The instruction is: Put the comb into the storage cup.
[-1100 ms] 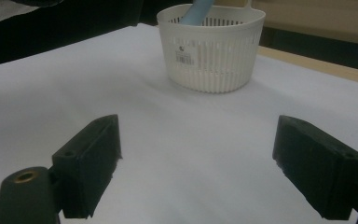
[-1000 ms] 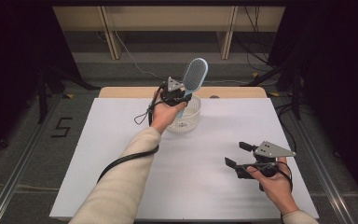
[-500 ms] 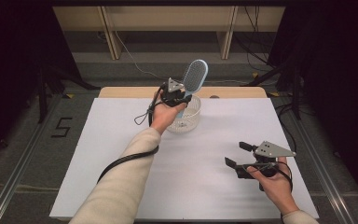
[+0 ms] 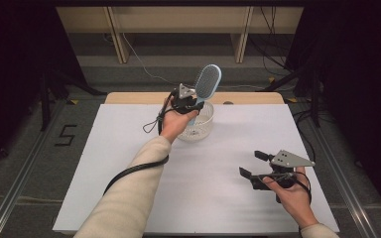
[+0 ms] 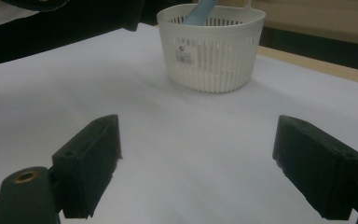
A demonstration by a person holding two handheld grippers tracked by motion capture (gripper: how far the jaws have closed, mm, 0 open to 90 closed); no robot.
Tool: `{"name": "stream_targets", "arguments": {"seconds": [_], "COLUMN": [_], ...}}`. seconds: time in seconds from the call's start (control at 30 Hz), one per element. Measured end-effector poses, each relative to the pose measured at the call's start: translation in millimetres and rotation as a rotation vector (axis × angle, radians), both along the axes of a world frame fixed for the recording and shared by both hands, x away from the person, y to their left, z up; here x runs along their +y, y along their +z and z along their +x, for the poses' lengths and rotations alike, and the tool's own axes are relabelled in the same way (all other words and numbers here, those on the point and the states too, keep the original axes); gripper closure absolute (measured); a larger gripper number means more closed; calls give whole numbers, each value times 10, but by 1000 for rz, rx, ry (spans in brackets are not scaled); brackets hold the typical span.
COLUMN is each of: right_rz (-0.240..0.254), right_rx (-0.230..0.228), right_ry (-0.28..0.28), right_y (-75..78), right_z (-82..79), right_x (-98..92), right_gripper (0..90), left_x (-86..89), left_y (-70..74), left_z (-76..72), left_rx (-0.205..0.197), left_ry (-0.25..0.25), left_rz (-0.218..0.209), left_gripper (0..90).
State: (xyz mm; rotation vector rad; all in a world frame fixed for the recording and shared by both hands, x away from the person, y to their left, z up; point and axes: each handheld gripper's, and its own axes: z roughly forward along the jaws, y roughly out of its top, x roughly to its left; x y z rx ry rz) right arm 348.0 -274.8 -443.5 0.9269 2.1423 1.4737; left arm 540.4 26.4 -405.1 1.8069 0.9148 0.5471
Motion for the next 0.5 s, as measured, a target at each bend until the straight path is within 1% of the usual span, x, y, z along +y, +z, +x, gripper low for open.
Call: {"name": "stream_targets", "arguments": {"seconds": [0.5], "right_rz": [-6], "right_rx": [1], "right_ry": [2], "right_y": [-2], "right_z": [1], "right_x": [-1], "right_gripper": [158], "left_x": [-10], "left_y": [-15], "left_z": [6], "left_rx": [9], "left_ry": [-4], "left_rz": [5], "left_gripper": [695]}}
